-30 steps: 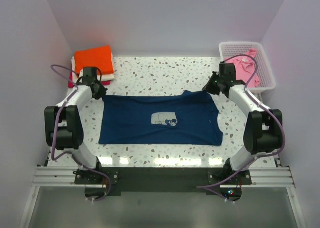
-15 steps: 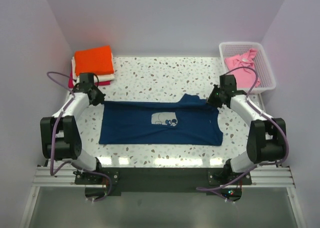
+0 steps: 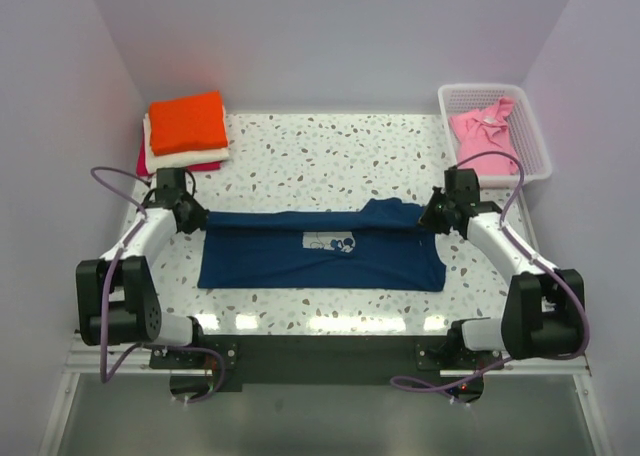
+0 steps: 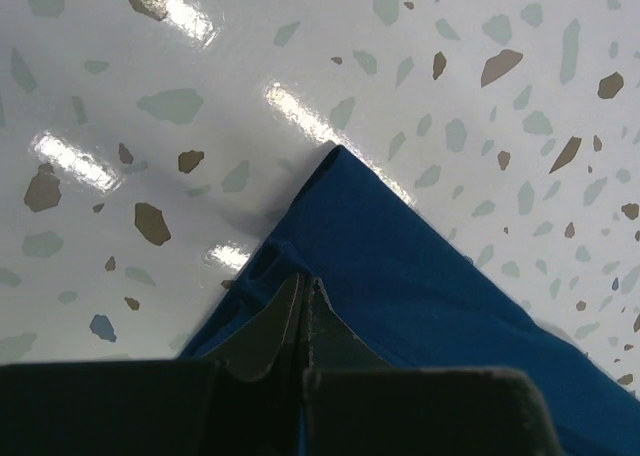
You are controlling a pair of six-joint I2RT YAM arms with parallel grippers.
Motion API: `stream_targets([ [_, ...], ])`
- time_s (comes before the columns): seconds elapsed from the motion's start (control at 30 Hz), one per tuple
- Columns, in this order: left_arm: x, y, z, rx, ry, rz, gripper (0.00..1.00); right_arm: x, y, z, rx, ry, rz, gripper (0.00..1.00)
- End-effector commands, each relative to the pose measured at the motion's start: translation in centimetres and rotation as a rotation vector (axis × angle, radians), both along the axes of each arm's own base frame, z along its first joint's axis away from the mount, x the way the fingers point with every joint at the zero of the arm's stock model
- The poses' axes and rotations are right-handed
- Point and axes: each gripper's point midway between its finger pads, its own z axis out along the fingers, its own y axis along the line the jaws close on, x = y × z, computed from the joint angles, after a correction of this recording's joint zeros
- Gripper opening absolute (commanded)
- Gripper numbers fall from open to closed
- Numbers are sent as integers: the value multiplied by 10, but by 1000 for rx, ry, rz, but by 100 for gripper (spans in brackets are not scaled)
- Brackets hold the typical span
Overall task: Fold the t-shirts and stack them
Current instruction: Fold the tshirt
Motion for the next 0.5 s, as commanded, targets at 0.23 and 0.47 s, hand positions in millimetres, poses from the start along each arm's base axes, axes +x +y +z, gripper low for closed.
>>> stream_targets([
  [0.23, -14, 3, 2, 3, -38, 22, 0, -22, -4, -9, 2, 3, -18, 5],
  [0.47, -22, 1, 0, -4, -38, 19, 8, -32, -1, -25, 20, 35, -14, 17],
])
